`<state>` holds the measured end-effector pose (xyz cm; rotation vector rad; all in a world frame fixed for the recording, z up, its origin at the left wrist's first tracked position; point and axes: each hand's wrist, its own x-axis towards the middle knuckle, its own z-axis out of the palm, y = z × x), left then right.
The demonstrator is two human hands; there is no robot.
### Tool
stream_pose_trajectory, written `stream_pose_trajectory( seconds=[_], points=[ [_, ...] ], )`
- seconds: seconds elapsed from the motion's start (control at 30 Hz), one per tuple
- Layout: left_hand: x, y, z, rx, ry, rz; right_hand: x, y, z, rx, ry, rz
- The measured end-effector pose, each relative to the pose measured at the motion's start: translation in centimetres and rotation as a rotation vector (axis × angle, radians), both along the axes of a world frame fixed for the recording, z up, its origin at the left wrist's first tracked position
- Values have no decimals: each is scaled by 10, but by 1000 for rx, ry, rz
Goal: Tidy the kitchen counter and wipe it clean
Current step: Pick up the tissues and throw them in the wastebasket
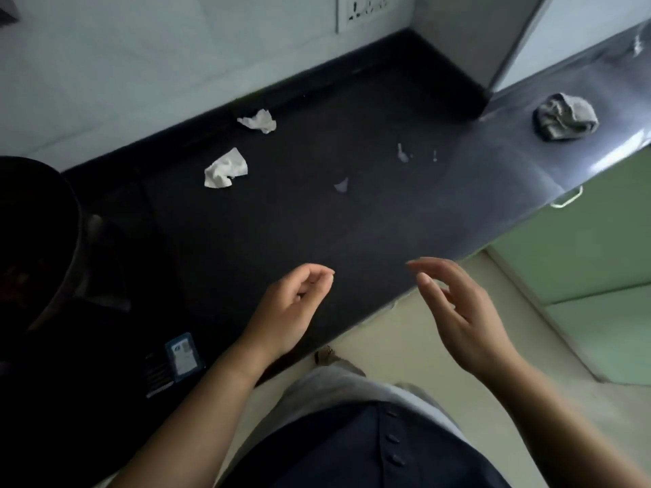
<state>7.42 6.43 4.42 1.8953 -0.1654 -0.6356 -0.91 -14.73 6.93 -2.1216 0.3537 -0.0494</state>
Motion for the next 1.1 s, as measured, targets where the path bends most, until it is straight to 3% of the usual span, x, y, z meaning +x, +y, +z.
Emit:
stream_pose_trajectory(
  seconds=[0.37, 0.53, 0.7, 0.83, 1.1],
  points=[
    [144, 14, -51, 442, -51, 161, 229, -8, -17, -139, 34, 525],
    [176, 37, -86, 687, -229, 414, 324, 18, -46, -164, 53, 718],
    [183, 44, -120, 914, -282, 443, 399, 50, -86, -293, 26, 825],
    [180, 42, -134, 960, -296, 453, 452, 59, -110, -463, 5, 827],
    [179, 42, -138, 956, -330, 523, 502, 79, -130, -599, 51, 866]
  ],
)
